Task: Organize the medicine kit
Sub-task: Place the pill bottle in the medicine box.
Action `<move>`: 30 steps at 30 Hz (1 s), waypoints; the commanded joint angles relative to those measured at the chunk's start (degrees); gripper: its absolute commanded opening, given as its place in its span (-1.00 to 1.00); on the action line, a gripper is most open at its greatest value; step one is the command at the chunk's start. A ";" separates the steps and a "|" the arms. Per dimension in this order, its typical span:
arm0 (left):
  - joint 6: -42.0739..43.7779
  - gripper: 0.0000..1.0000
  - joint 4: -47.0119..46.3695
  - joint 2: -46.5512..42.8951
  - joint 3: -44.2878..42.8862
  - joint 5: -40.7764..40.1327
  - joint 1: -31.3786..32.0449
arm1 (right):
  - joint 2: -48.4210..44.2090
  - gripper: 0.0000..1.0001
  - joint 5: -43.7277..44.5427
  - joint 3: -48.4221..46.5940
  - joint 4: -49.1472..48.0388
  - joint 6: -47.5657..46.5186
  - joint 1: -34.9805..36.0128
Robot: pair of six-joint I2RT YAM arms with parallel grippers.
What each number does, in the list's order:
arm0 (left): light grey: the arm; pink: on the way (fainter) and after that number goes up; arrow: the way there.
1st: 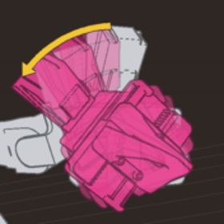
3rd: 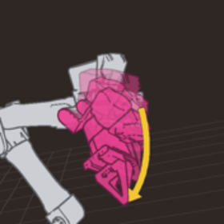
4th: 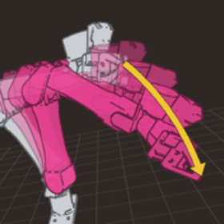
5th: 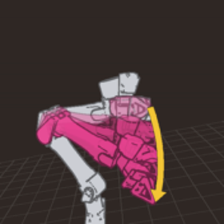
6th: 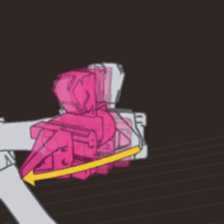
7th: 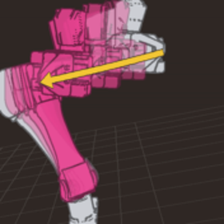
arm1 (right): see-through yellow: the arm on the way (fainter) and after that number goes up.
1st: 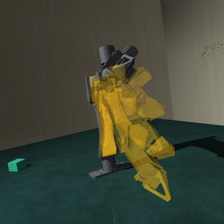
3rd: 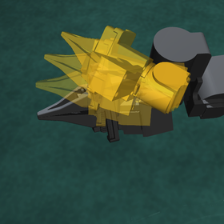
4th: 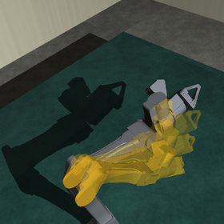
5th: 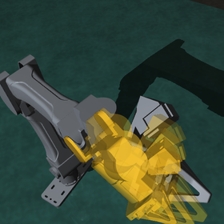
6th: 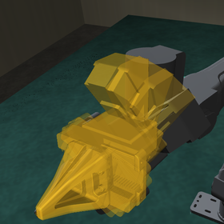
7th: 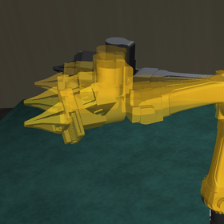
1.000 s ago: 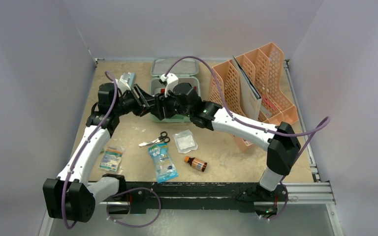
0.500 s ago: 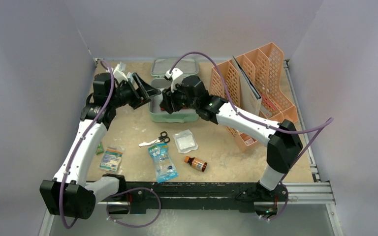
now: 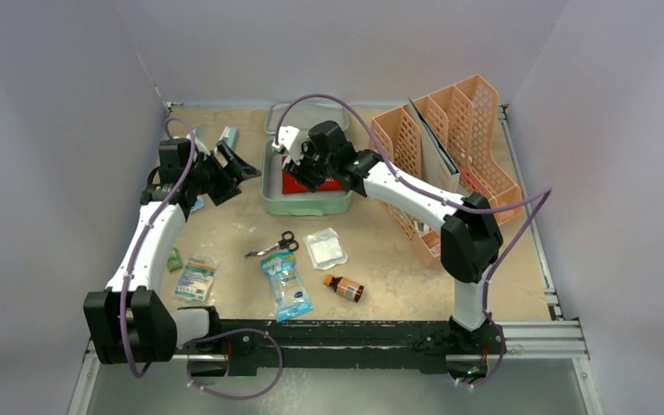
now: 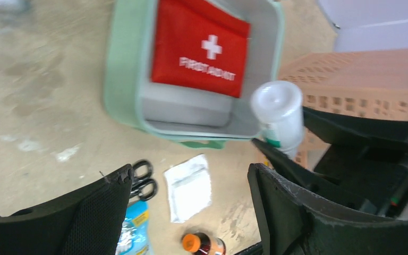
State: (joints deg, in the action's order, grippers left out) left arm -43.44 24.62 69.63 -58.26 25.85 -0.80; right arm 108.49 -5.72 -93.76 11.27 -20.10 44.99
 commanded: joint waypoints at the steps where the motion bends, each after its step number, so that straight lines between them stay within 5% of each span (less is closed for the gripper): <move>1: 4.76 0.55 0.74 0.81 3.78 3.50 -4.07 | 2.35 -0.40 -1.27 -4.77 4.19 -10.31 -1.57; 15: 14.62 0.49 1.91 1.81 5.85 6.54 -4.30 | 18.10 -0.26 -2.10 -19.90 20.72 -19.72 -6.07; 30: 15.64 0.49 1.31 2.40 6.38 10.69 -4.30 | 18.32 -0.14 -8.81 -15.70 26.70 -26.78 -6.76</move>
State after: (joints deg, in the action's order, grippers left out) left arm -29.32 27.62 72.23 -52.58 33.61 -4.86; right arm 128.70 -11.35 -110.08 35.40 -44.80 38.44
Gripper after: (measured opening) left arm 0.746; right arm 0.523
